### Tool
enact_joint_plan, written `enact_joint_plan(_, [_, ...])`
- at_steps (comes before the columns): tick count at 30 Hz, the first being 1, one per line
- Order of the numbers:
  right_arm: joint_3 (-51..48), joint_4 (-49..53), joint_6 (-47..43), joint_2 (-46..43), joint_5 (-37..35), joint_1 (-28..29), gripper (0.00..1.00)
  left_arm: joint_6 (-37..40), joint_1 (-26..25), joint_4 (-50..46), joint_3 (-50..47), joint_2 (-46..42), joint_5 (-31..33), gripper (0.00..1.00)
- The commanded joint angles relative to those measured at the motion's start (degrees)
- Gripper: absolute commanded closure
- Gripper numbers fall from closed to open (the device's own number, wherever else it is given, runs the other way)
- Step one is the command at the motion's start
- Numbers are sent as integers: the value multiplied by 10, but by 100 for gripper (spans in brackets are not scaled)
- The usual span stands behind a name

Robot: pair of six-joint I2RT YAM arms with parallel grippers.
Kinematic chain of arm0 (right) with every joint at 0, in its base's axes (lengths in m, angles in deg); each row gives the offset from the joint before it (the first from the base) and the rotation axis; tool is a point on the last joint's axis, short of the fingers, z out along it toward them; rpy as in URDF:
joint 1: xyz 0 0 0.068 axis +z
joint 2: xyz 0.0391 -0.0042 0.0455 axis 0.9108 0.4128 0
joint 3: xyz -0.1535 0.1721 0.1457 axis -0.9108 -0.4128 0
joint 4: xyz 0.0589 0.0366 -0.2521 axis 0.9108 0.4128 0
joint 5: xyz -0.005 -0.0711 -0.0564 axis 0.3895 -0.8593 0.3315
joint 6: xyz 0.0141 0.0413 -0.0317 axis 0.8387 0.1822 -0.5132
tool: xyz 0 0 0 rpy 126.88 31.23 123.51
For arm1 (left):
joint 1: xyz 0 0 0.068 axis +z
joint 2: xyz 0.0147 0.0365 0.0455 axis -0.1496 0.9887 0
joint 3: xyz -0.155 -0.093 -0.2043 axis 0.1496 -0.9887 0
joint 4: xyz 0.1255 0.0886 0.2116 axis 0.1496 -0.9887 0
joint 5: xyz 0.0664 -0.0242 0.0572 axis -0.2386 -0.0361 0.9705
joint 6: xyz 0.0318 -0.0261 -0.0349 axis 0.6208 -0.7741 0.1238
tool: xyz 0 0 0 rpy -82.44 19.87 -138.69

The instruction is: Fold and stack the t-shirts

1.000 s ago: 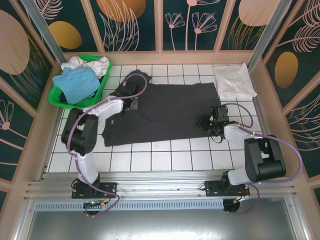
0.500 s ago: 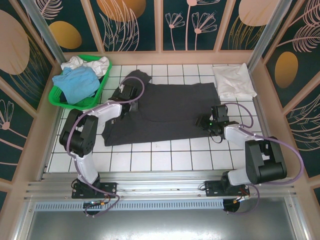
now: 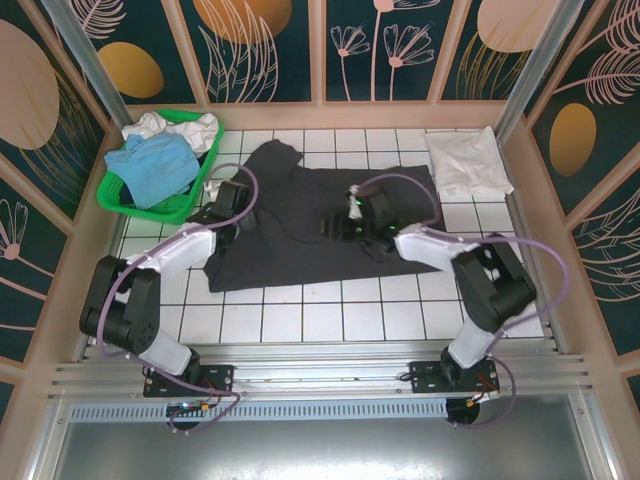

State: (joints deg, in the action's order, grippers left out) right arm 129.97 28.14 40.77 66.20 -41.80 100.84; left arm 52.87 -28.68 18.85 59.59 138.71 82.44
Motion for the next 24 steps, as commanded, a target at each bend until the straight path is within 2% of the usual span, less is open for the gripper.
enact_joint_plan(1, [99,-49,-50,94,66,28,44,-18,2,29,-28,2,-29,13])
enact_joint_plan(3, [178,-27,-60,165,88,34,44,-20,5,27,-35,21,-26,14])
enact_joint_plan(7, [280,-8,-74,265,144,37,44,-18,23,61,-57,47,-66,17])
enact_joint_plan(13, [317,-20,-73,311,215,41,45,-13,49,74,-56,83,-82,20])
enact_joint_plan(17, [325,-27,-70,330,219,46,47,-2,56,82,-44,97,-90,22])
enact_joint_plan(21, [336,-35,-63,342,212,45,56,1,58,81,-37,110,-89,22])
enact_joint_plan(24, [351,-24,-63,347,209,45,74,-1,66,81,-39,123,-95,23])
